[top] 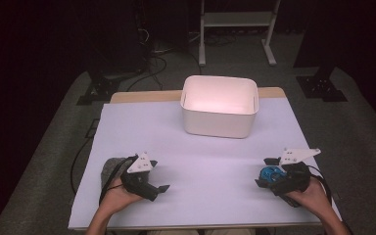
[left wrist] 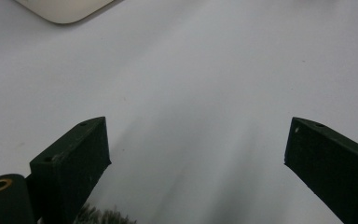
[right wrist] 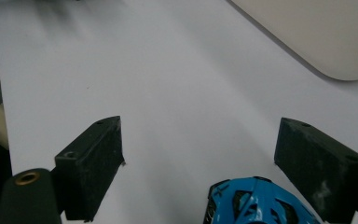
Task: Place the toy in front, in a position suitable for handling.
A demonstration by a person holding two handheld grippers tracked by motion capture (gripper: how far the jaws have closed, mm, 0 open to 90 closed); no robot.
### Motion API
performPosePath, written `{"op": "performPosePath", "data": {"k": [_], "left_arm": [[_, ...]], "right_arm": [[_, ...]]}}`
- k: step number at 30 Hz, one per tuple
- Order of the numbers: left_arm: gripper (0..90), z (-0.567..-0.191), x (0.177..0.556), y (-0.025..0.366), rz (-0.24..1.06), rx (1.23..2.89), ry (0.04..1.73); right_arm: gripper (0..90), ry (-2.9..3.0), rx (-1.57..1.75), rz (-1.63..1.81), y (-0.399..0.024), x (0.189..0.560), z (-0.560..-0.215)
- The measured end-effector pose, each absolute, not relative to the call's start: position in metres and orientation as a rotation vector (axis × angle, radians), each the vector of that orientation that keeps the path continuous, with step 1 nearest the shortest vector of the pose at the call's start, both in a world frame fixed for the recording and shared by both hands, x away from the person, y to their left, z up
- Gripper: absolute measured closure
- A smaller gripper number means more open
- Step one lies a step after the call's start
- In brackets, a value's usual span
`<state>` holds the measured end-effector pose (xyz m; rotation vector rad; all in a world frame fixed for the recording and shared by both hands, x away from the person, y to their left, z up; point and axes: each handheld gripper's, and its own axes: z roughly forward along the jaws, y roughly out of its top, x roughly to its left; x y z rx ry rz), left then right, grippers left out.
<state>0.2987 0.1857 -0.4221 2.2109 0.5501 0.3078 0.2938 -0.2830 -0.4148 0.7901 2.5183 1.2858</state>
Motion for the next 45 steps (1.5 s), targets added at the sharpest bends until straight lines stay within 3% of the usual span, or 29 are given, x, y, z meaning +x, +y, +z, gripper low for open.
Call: {"op": "performPosePath", "data": {"k": [12,45], "left_arm": [[5.7,-0.423,0.298,0.184,0.294,2.216,0.540],[5.7,-0.425,0.298,0.181,0.271,2.239,0.518]], "right_arm": [[14.0,2.481,0.884,1.263,-0.308,0.294,-0.415],[13.8,2.555,1.019,0.986,-0.324,0.287,-0.444]]}}
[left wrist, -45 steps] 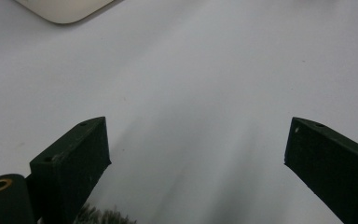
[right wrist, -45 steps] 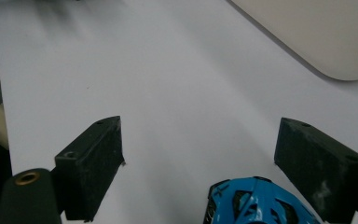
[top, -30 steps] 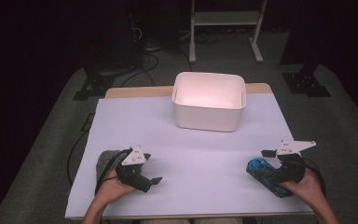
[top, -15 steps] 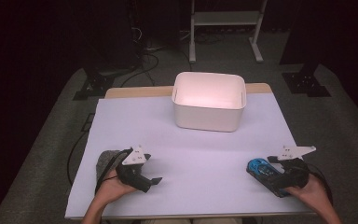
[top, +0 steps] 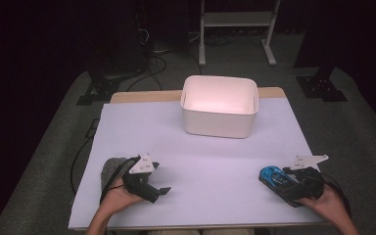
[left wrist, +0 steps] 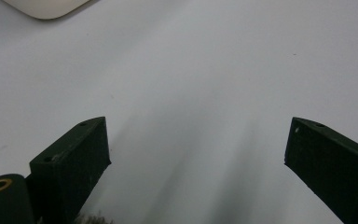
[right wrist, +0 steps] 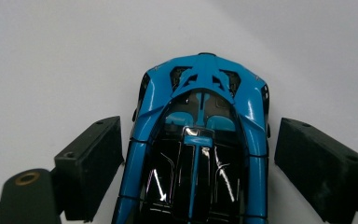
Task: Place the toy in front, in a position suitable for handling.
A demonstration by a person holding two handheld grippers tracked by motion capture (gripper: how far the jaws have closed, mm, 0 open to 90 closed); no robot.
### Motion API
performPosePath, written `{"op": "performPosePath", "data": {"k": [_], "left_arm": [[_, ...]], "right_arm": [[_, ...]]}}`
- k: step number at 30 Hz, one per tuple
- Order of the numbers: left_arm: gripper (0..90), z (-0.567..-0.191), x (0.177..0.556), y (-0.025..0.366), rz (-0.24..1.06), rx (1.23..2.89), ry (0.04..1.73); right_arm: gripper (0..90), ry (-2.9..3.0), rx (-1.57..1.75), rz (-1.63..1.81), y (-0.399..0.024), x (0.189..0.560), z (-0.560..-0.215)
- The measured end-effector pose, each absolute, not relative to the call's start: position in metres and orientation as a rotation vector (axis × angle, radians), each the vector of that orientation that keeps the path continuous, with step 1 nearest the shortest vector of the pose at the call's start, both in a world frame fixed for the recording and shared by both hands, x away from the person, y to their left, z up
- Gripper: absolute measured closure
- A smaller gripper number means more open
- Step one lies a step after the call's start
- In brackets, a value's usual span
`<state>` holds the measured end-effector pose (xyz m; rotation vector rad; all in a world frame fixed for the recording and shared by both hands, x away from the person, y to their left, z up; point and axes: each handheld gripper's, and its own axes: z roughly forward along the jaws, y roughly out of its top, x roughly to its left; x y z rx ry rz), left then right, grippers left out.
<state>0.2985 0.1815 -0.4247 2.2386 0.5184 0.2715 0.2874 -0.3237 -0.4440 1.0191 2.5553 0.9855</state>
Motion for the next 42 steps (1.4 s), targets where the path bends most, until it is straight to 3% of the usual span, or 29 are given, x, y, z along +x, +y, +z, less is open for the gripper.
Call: {"op": "performPosePath", "data": {"k": [13,26,42], "left_arm": [[5.7,-0.4242,0.2977,0.1809,0.267,2.247,0.513],[5.8,-0.4235,0.2971,0.1803,0.269,2.252,0.508],[5.7,-0.4221,0.2973,0.1838,0.276,2.242,0.512]], "right_arm": [[14.1,2.586,0.978,0.880,-0.3180,0.2869,-0.4522],[23.8,2.590,1.006,0.836,-0.3146,0.2859,-0.4481],[24.6,2.604,0.973,0.854,-0.3153,0.2861,-0.4471]]}}
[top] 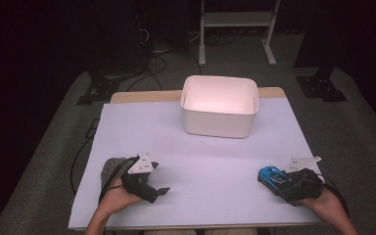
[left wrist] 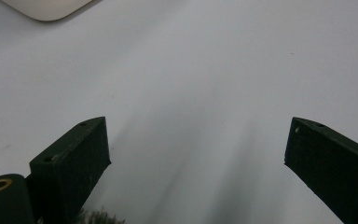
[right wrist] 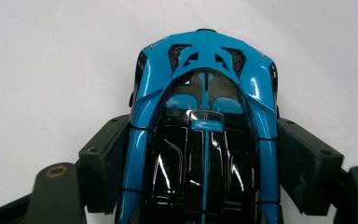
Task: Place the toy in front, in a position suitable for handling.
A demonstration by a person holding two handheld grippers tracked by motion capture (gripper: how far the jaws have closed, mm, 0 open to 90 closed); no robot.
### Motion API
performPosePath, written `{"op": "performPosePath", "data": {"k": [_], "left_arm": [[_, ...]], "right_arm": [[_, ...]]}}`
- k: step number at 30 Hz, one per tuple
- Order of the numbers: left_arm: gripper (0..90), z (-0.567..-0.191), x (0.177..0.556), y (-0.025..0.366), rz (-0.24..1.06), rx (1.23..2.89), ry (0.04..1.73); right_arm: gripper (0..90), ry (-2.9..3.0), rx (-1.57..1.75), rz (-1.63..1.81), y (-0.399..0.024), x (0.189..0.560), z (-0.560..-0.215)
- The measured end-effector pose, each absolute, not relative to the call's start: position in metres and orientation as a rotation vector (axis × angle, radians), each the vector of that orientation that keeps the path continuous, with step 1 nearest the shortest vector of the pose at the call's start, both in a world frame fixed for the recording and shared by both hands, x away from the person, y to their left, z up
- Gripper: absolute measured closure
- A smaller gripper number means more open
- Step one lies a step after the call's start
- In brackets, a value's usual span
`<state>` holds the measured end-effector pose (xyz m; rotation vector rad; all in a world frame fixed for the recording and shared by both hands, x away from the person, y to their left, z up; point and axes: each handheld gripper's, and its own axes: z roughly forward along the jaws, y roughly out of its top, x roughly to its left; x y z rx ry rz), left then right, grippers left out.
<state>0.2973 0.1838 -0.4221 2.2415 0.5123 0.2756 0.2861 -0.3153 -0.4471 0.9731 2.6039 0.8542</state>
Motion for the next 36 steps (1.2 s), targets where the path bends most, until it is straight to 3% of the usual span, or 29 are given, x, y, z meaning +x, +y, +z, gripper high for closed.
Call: {"op": "performPosePath", "data": {"k": [18,25,36], "left_arm": [[5.7,-0.423,0.297,0.183,0.268,2.251,0.506],[5.7,-0.423,0.297,0.185,0.267,2.247,0.510],[5.7,-0.423,0.297,0.183,0.264,2.249,0.503]], "right_arm": [[24.6,2.605,0.976,0.861,-0.313,0.286,-0.446],[16.8,2.611,0.991,0.848,-0.313,0.282,-0.446],[18.7,2.563,1.016,0.862,-0.323,0.272,-0.451]]}}
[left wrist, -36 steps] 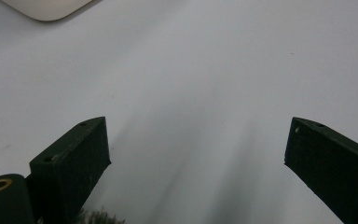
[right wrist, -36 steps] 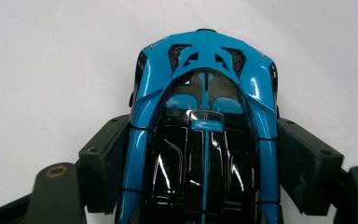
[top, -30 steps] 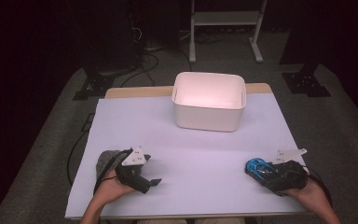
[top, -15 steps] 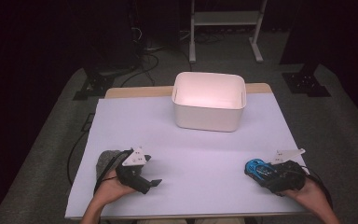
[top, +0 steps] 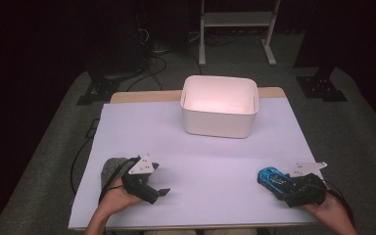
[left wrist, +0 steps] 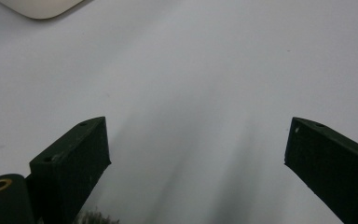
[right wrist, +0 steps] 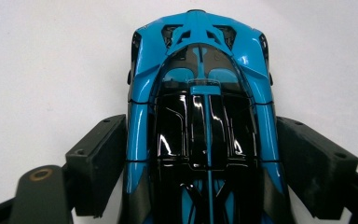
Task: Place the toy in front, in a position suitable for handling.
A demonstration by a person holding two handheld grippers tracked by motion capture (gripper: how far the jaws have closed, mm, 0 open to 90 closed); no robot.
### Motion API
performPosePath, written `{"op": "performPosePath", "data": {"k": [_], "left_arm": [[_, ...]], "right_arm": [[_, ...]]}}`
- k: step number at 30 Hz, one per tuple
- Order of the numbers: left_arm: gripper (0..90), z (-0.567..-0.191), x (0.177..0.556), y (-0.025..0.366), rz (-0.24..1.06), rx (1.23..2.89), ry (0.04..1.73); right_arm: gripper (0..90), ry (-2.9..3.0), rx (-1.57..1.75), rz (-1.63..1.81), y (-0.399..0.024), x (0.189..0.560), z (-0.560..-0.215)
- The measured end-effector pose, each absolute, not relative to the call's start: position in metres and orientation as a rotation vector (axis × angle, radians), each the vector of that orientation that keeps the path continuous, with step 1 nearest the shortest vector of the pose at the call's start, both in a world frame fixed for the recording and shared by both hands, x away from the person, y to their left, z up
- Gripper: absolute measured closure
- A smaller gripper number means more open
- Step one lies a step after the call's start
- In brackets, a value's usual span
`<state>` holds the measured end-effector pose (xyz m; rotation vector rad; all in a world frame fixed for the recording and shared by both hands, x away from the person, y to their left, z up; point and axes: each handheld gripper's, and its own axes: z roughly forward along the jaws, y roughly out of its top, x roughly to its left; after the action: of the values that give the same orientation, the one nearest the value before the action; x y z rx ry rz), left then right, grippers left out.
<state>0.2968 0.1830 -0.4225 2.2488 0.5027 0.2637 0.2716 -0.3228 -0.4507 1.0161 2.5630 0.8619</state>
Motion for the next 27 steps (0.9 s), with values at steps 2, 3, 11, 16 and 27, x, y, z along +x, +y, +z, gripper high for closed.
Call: {"op": "performPosePath", "data": {"k": [2,3,11,16,27], "left_arm": [[5.7,-0.4227,0.2969,0.1832,0.263,2.250,0.506],[5.7,-0.4231,0.2968,0.1828,0.262,2.249,0.506],[5.7,-0.4223,0.2965,0.1829,0.264,2.249,0.502],[5.7,-0.4216,0.2971,0.1847,0.267,2.243,0.509],[5.7,-0.4217,0.2977,0.1855,0.264,2.244,0.511]], "right_arm": [[19.3,2.561,1.021,0.863,-0.3229,0.2720,-0.4508],[21.8,2.560,1.025,0.859,-0.3227,0.2720,-0.4506],[25.0,2.567,1.003,0.850,-0.3217,0.2718,-0.4486],[25.1,2.561,0.988,0.864,-0.3219,0.2713,-0.4484],[25.3,2.572,1.008,0.915,-0.3252,0.2740,-0.4474]]}}
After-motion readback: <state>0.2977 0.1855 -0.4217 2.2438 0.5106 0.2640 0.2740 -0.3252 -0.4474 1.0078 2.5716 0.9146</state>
